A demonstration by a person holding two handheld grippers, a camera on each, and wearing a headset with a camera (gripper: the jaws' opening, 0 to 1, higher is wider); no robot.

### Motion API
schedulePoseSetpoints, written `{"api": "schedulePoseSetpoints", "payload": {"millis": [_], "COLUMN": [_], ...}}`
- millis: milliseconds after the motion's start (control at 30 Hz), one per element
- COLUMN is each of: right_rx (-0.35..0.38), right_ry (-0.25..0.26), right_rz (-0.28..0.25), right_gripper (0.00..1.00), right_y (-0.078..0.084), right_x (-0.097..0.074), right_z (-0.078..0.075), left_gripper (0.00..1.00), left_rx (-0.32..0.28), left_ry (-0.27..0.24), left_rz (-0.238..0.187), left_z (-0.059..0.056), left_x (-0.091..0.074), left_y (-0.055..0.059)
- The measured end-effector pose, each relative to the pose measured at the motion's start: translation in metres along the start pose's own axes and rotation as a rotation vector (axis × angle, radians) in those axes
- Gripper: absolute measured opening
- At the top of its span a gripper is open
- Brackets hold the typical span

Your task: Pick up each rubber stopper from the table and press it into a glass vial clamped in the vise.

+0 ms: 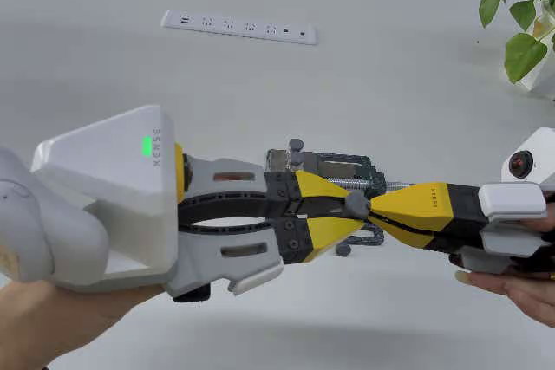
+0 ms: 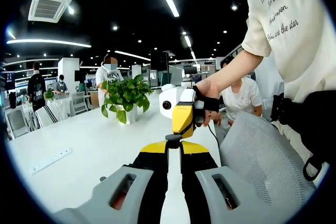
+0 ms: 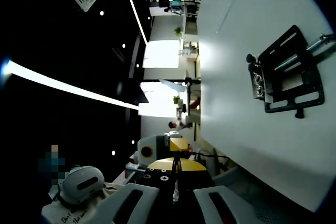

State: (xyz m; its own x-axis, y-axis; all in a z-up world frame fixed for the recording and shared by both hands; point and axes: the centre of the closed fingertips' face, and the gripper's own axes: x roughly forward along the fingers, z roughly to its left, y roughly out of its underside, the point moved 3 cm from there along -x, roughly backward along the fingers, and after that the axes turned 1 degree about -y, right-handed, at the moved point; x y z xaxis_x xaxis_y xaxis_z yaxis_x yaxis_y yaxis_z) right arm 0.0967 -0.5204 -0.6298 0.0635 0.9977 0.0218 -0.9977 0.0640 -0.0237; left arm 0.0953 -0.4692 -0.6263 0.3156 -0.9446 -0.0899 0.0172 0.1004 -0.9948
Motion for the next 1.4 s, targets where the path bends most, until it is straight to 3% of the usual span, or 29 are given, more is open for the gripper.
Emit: {"api": "schedulePoseSetpoints", "payload": {"millis": [233, 367, 467, 633, 733, 767, 833, 1033, 1267, 1400], "right_rx": [-0.051, -0.16, -0.18, -0.395, -0.545, -0.626, -0.696, -0.872, -1.139, -1.242], "right_ry": [0.001, 0.021, 0.023, 0.118, 0.193, 0.221, 0.259, 0.297, 0.427, 0.471], "right_rz": [0.003, 0.019, 0.031, 0.086, 0.134, 0.153, 0.186, 0.282, 0.482, 0.585], "right_gripper": [0.0, 0.0, 0.1, 0.28, 0.36, 0.37, 0.39, 0.41, 0.39, 0.37], "right_y": [0.0, -0.001, -0.001, -0.003, -0.004, -0.006, -0.009, -0.012, -0.015, -0.012], "right_x": [0.002, 0.001, 0.0, -0.003, -0.005, -0.006, -0.009, -0.009, -0.011, -0.008], "right_z": [0.001, 0.003, 0.009, 0.01, 0.009, 0.008, 0.007, 0.012, 0.01, 0.01], "left_gripper": [0.04, 0.04, 0.04, 0.04, 0.04, 0.04, 0.04, 0.04, 0.04, 0.04], "left_rx": [-0.002, -0.006, -0.011, -0.02, -0.032, -0.037, -0.046, -0.068, -0.098, -0.115], "left_ry": [0.0, -0.004, -0.007, -0.013, -0.01, -0.009, -0.009, -0.005, -0.002, 0.002], "left_rz": [0.0, 0.005, 0.015, 0.035, 0.044, 0.048, 0.056, 0.084, 0.122, 0.137], "left_z": [0.0, 0.001, 0.001, 0.0, -0.002, -0.003, -0.003, -0.003, -0.003, -0.004], "left_x": [-0.001, -0.001, -0.001, 0.0, 0.001, 0.002, 0.003, 0.008, 0.012, 0.013], "left_y": [0.0, 0.002, 0.005, 0.011, 0.012, 0.013, 0.014, 0.019, 0.026, 0.029]}}
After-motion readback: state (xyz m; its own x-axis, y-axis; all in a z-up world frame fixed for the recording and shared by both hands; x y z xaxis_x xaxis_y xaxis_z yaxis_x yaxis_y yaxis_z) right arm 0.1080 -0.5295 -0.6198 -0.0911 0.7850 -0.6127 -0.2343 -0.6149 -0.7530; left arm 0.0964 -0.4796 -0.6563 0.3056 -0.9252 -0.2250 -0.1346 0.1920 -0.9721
